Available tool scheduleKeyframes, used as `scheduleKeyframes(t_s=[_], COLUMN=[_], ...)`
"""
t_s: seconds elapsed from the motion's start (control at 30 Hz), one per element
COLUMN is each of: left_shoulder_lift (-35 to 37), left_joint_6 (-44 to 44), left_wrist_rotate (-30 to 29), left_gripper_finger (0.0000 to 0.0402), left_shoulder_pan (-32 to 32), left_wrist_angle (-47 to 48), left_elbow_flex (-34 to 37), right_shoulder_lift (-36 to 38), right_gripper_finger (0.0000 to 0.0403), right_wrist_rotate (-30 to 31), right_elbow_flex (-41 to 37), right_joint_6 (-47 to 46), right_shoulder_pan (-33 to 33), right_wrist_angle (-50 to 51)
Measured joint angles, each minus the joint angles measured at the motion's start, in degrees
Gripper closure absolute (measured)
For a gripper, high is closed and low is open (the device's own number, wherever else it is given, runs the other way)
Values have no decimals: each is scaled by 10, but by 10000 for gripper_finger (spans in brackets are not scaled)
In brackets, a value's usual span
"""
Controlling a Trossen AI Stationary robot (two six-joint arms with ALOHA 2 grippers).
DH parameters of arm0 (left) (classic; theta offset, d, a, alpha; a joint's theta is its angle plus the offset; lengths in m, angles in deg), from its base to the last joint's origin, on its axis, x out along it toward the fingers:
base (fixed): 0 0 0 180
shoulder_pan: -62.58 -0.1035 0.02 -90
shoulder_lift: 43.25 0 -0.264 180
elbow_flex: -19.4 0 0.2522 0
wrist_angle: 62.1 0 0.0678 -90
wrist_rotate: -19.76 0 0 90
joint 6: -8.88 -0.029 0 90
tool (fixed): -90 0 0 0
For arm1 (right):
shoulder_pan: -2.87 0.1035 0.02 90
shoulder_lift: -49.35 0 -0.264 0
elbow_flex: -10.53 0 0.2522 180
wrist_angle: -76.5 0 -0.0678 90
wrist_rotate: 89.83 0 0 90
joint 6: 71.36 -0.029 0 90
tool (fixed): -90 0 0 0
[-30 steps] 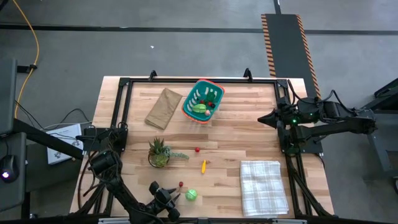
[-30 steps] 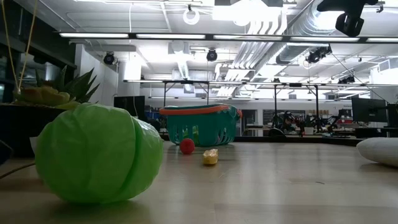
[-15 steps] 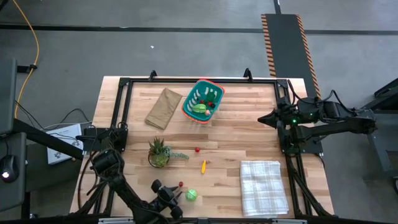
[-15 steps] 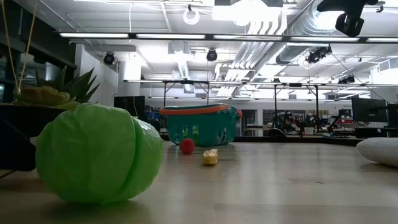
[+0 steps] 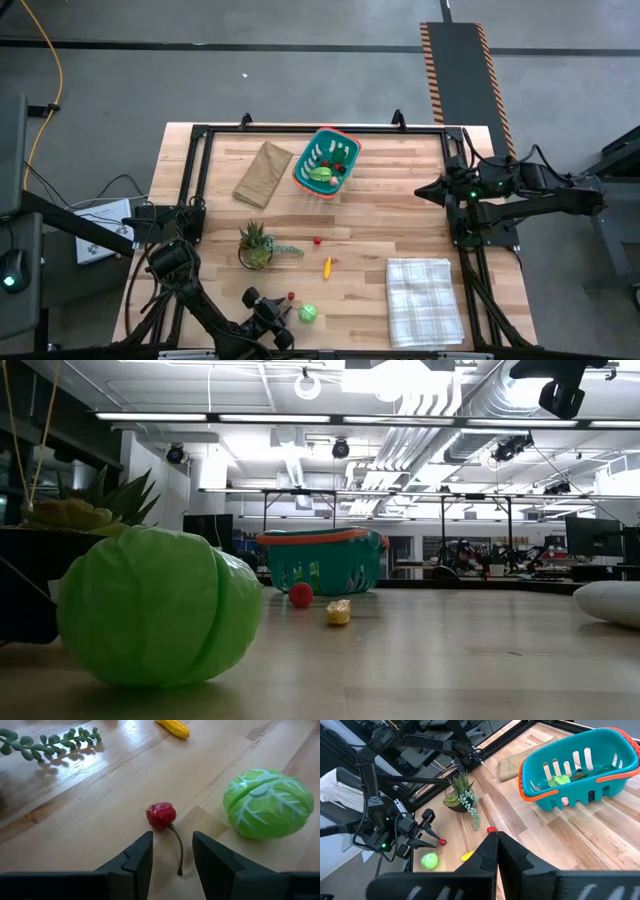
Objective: Pick and placing Produce into tupperware
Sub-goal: Put the red cherry in the green basket
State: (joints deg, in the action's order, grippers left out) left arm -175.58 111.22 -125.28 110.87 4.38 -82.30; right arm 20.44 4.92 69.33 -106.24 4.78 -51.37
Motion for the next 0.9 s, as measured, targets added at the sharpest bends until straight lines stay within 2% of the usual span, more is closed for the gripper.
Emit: scheduleKeyframes(t_s=[0.37,0.7,0.9], left_shoulder_lift=[0,0,0], left_joint_6=[1,25,31], left_wrist_rotate=[6,10,27], left_gripper_finger=[275,327,336], left_shoulder_pan=[0,1,1], left_wrist_angle=[6,30,27], left_elbow_flex=[0,1,8], right_shoulder_lift=[0,0,0], right_gripper_finger=[402,402,402], right_wrist_rotate=[0,0,0], right_elbow_flex=[0,0,0], right_joint_6=[4,4,4], right_shoulder_pan=[0,0,0], right_wrist_angle=[0,0,0])
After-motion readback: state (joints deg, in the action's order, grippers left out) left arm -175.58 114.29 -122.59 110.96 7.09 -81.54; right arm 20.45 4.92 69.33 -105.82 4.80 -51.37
